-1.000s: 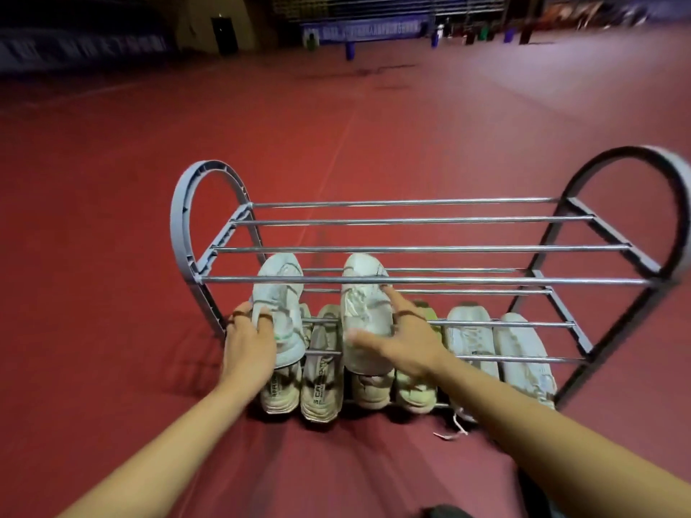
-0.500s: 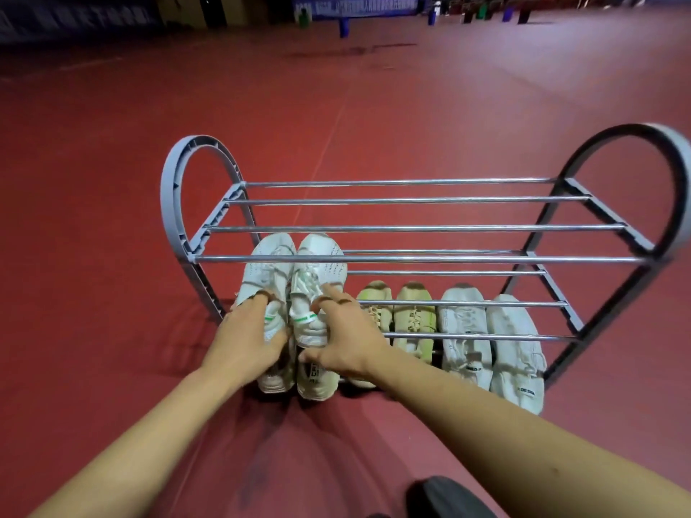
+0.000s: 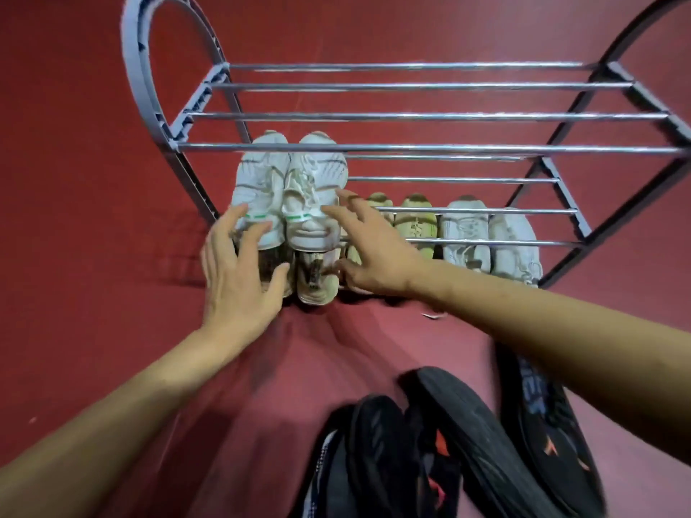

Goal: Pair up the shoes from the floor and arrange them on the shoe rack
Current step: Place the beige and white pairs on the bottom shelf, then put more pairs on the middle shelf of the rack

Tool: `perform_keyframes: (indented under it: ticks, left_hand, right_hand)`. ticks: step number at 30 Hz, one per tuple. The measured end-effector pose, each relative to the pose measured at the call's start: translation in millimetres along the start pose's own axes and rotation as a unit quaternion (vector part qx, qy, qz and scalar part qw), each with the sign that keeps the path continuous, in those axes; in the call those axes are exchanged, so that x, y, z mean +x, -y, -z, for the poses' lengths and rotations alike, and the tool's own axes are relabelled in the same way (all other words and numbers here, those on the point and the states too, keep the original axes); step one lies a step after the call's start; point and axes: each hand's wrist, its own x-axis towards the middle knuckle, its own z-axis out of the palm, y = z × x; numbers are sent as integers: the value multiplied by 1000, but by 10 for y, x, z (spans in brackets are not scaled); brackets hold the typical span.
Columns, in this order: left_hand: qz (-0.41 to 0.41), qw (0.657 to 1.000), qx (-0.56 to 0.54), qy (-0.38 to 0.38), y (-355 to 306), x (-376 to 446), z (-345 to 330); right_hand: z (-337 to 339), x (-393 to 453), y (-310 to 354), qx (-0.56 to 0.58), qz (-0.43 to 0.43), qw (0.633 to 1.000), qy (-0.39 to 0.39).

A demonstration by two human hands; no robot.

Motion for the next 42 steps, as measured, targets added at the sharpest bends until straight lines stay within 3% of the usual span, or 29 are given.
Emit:
perform_keyframes:
  ticks: [2, 4, 6, 8, 11, 14, 17, 19, 23, 25, 27, 29, 30, 35, 38, 42]
  left_hand:
    - [-70, 994, -31, 75, -59, -471, -42]
    - [-69, 957, -60, 275, -137, -974, -115]
    - [10, 888, -95, 449, -251, -1411, -156]
    - [69, 850, -112, 511, -376, -1693, -212]
    - [125, 862, -112, 479, -552, -1718, -241]
    - [112, 871, -40, 477, -669, -1601, -314]
    - [106, 879, -20, 464, -710, -1566, -407]
    - [120, 894, -53, 428, -699, -1556, -415]
    - [111, 922, -118, 350, -665, -1519, -394]
    - [146, 921, -147, 330, -590, -1500, -454]
    - [236, 898, -206, 310, -489, -1438, -534]
    - [313, 855, -292, 293, -456, -1325, -586]
    - [334, 843, -317, 279, -460, -1267, -602]
    - [445, 800, -323, 239, -546, -1256, -691]
    - [432, 803, -297, 285, -688, -1402, -612]
    - [413, 799, -293, 323, -696, -1447, -590]
  right_hand:
    - [147, -347, -2, 5, 44, 997, -65]
    - [259, -778, -1, 9, 92, 993, -78]
    - [252, -1291, -72, 6, 109, 994, -6]
    - [134, -1791, -212, 2, 73, 992, 105]
    - [-111, -2309, -473, -22, -88, 970, 227]
    - [-334, -2549, -542, -38, -296, 909, 290]
    - [-584, -2580, -456, -76, -329, 885, 319]
    - [-617, -2525, -470, -40, -343, 893, 288]
    - [-329, -2376, -595, 166, -425, 878, 144]
    - [-191, -2291, -611, 339, -458, 819, 70]
    - [-121, -2214, -640, 485, -458, 744, 42]
    - [-120, -2163, -672, 561, -461, 685, 60]
    - [-172, -2140, -704, 565, -469, 675, 70]
    - [-437, -2114, -924, 404, -528, 737, 119]
    - [-444, -2154, -1031, 353, -547, 749, 120]
    - [-316, -2245, -1071, 139, -460, 863, 152]
